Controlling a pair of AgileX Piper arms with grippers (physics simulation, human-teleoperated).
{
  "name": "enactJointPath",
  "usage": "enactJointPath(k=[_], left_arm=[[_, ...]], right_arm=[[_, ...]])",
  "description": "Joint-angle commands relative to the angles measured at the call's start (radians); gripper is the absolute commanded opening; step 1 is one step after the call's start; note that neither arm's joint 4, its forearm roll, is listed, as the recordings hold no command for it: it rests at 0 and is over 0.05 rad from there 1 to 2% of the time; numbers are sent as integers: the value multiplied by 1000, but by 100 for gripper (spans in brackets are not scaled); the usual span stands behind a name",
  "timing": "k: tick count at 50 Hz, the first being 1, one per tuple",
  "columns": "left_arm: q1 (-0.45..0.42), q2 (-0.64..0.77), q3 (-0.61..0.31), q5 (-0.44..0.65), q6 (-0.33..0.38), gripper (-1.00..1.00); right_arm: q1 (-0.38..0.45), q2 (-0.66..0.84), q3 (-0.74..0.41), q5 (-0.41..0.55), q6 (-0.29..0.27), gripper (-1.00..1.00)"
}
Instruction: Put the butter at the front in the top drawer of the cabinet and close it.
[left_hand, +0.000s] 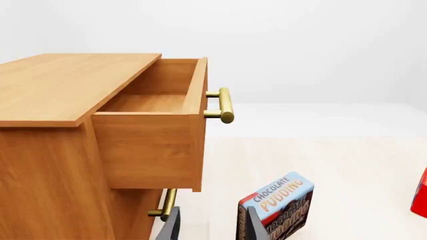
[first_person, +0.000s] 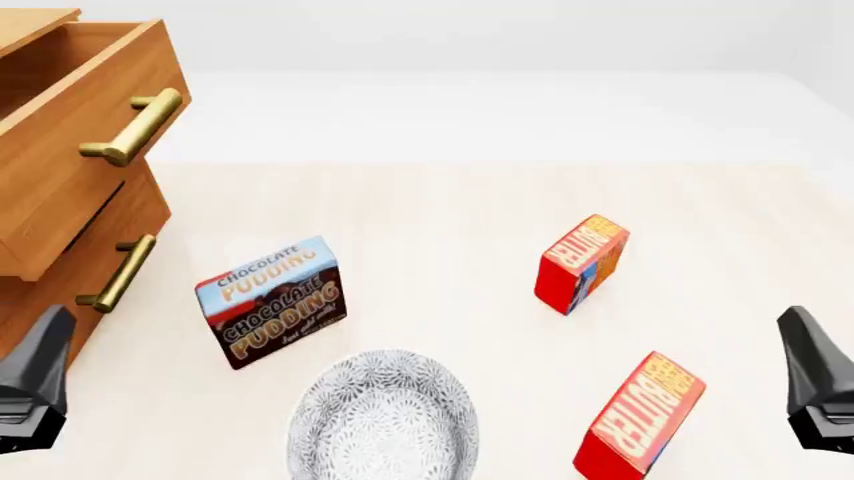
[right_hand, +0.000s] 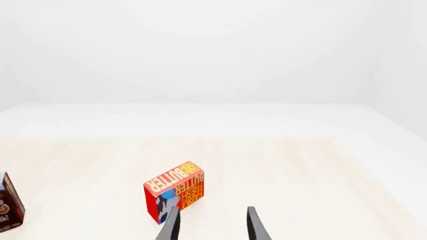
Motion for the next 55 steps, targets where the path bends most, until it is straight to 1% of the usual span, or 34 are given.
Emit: enactJointPath(k=[1,11,12,13,14,15,18,19,20,21,22,25,26,28,29,31,32,33,34,35,36,37,39,40,41,42,43,47,48,51,52,53,54,55], left_arm=[[0,4,-3,-1,0,100],[1,5,-3,0,-2,100],[-76,62,-1,-27,-25,100],[2,6,-2,-2,-2,100],[23,0,-3,-2,-9,100],[-14,-1,-3,-10,1,100],[-6,0,-3,-3,-2,100],[-19,0,-3,-4,2,100],[-27,-3,-93,59,-13,100],[-27,-3,-94,60,-13,100],[-47,-3,-143,104,-28,100],[-51,-3,-151,110,-36,100],[-81,-3,-142,80,-70,100],[-81,-3,-142,80,-70,100],[-81,-3,-136,82,-111,100],[-68,-3,-135,94,-119,100],[-38,-2,-311,314,-120,100],[-38,-3,-347,355,-121,100],[-55,-3,-369,366,-120,100],[-55,-3,-369,366,-120,100],[-51,-3,-377,397,-140,100],[-51,-3,-377,398,-140,100],[-36,-2,-389,455,-152,100],[-45,-1,-399,469,-152,100],[-28,-2,-420,493,-147,100],[-28,-2,-420,493,-147,100],[-34,15,-459,540,-133,100],[-34,48,-558,615,-105,100],[-40,59,-575,628,-105,100],[-37,91,-582,634,-104,100],[-46,157,-652,666,-96,100],[-46,157,-653,666,-96,100],[-39,201,-677,685,-85,100],[-39,202,-677,685,-85,100]], right_arm=[[0,5,-4,1,1,100],[1,3,-3,2,1,100],[0,3,-3,2,2,100],[1,3,-3,2,1,100],[1,3,-3,2,1,100],[1,3,-3,2,1,100],[1,3,-3,2,1,100],[1,3,-3,2,1,100],[1,3,-3,2,2,100],[1,3,-3,2,2,100],[1,3,-3,2,1,100],[1,3,-3,2,1,100],[1,3,-3,2,2,100],[1,3,-3,2,2,100],[1,3,-3,2,1,100],[1,3,-3,2,2,100],[0,3,-3,2,1,100],[1,3,-3,2,1,100],[1,3,-3,2,1,100],[1,3,-3,2,1,100],[1,3,-3,2,1,100],[1,3,-3,2,1,100],[1,3,-3,2,1,100],[1,3,-3,2,1,100],[1,3,-3,2,2,100],[1,3,-3,2,2,100],[1,3,-3,2,1,100],[1,3,-3,2,2,100],[1,3,-3,2,1,100],[1,3,-3,2,1,100],[1,3,-3,2,2,100],[1,3,-3,2,2,100],[1,3,-3,2,1,100],[1,3,-3,2,1,100]])
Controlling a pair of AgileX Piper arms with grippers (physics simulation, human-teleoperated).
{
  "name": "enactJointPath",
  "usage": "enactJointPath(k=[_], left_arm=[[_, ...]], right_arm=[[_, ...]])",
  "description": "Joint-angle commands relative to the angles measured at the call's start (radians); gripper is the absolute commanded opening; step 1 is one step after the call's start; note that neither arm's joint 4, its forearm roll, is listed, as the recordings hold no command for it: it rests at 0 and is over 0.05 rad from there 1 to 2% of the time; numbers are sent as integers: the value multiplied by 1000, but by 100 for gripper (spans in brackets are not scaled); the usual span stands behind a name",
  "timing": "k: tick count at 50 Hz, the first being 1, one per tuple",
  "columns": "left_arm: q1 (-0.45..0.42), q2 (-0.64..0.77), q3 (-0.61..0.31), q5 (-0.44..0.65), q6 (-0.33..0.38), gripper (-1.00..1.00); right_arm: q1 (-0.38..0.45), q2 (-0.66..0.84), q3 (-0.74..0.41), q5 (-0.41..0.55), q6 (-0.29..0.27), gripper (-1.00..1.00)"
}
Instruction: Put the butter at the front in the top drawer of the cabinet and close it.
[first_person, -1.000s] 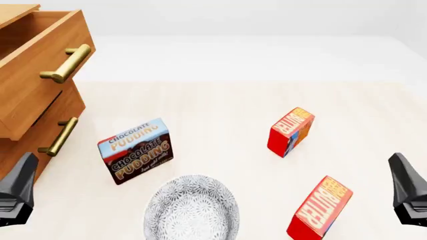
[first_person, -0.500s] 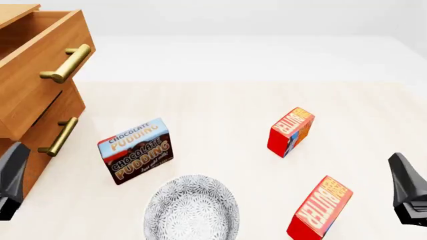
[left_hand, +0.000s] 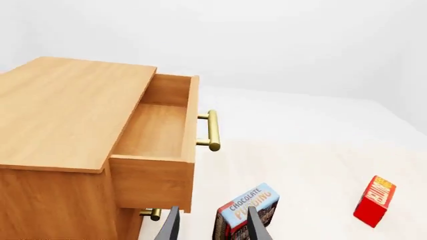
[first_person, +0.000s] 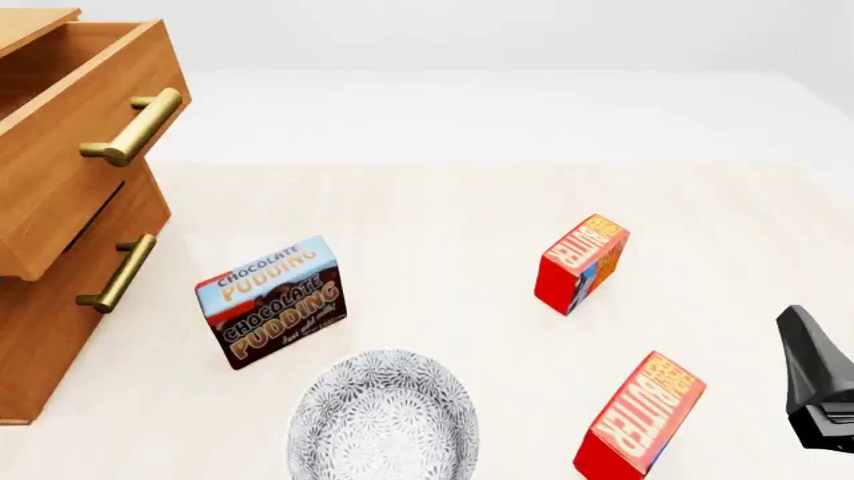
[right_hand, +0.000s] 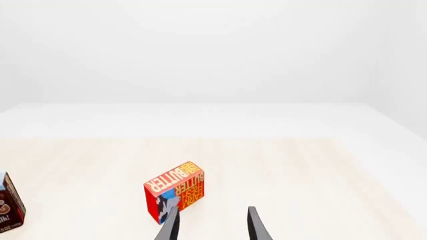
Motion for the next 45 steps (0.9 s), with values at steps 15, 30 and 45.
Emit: enactJointPath(k=[15,30,45], left_arm=[[-44,323,-334,246,-14,100],[-15,446,-486,347,4,100],[5,577,-660,479,56,100]], right_arm=[[0,-1,1,-1,-1,100],[0,-1,1,-1,-1,100],[0,-1,1,-1,-1,100]])
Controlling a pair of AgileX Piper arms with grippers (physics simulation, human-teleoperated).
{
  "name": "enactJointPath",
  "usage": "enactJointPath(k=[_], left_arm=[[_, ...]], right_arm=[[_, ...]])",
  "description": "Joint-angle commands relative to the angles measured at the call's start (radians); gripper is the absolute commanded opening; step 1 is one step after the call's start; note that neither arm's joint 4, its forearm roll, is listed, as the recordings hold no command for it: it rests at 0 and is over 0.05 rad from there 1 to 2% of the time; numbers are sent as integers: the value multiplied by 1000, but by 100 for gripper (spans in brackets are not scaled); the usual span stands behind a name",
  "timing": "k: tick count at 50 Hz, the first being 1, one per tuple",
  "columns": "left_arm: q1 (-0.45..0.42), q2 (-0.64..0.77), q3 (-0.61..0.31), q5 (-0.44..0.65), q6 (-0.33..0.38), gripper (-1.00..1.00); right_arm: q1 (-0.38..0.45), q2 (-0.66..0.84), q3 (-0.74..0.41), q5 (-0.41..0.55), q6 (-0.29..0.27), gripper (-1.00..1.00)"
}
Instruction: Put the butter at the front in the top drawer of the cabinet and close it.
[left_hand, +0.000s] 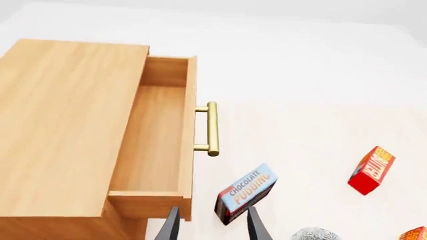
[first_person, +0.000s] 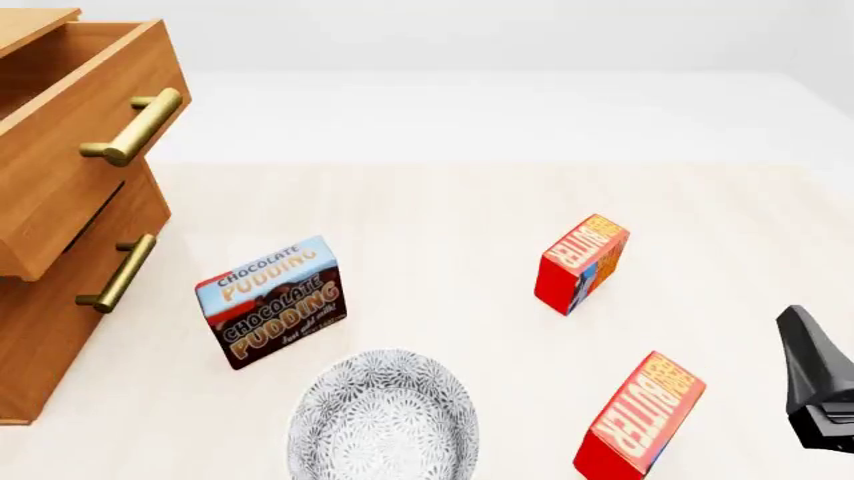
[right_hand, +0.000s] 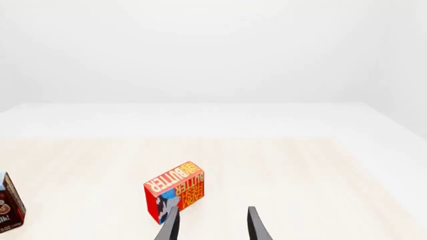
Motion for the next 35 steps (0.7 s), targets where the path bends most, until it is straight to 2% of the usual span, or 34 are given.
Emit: enactJointPath(k=[1,9,10,15,24,28,29,35], left_arm=[[13,98,-124,96,25,100],[22,155,-185,147,39,100],[2,167,-195,146,10,100],[-6,203,-214,164,-13,100],[26,276,-319,231,9,100],[38,289,-340,245,0,100],[63,293,-340,255,18,100],[25,332,-371,251,0,100]], right_arm=[[0,-1,1,-1,0,100],[0,-1,1,-1,-1,100],[0,-1,1,-1,0,100],[0,-1,1,-1,0,100],[0,-1,1,-1,0,100],[0,-1,1,-1,0,100],[0,-1,1,-1,0,100],[0,-1,1,-1,0,100]])
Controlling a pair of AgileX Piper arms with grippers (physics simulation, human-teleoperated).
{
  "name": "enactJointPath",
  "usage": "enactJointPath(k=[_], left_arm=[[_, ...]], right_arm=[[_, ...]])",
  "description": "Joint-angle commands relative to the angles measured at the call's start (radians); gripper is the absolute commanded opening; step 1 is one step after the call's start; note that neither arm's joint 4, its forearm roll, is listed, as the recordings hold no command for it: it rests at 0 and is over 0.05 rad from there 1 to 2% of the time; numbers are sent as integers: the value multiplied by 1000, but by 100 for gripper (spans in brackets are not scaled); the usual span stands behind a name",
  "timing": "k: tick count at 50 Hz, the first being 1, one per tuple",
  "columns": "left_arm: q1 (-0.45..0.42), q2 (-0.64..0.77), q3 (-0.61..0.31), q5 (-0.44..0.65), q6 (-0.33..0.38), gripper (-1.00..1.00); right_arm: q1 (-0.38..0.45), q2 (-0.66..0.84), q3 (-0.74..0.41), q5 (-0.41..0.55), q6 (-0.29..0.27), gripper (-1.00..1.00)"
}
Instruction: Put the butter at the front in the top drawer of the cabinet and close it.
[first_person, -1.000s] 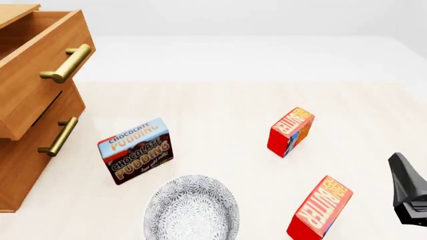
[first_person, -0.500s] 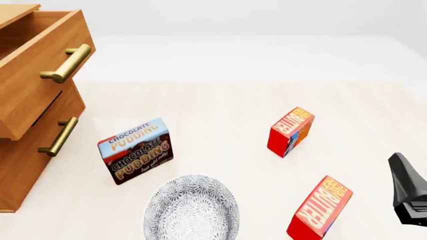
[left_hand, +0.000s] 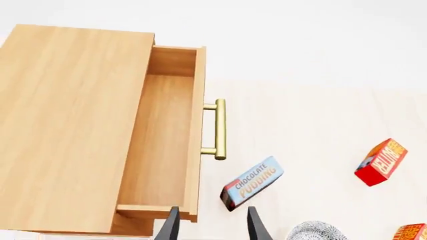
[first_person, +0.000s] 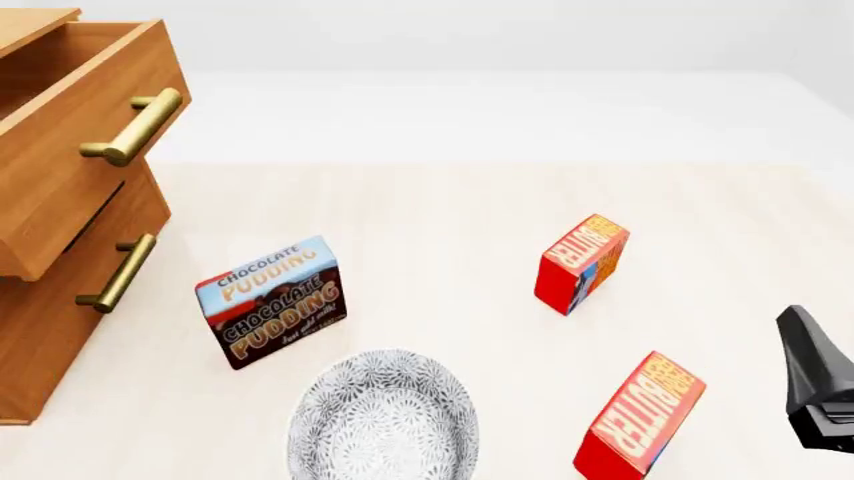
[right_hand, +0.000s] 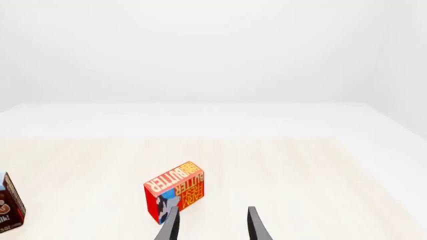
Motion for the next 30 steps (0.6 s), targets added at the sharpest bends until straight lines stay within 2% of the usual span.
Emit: enactJointPath(k=[1,11,12,30], left_arm=[[-15,74,-65,26,-18,100],[-40,152,-108,18,-28,100],[-5,155,-103,26,-7,100],[18,207,-99,6,-17,100]], right_arm=[[0,-1,1,-1,0,100],[0,-1,1,-1,0,100],[0,-1,1,-1,0,100],[0,-1,1,-1,0,100]])
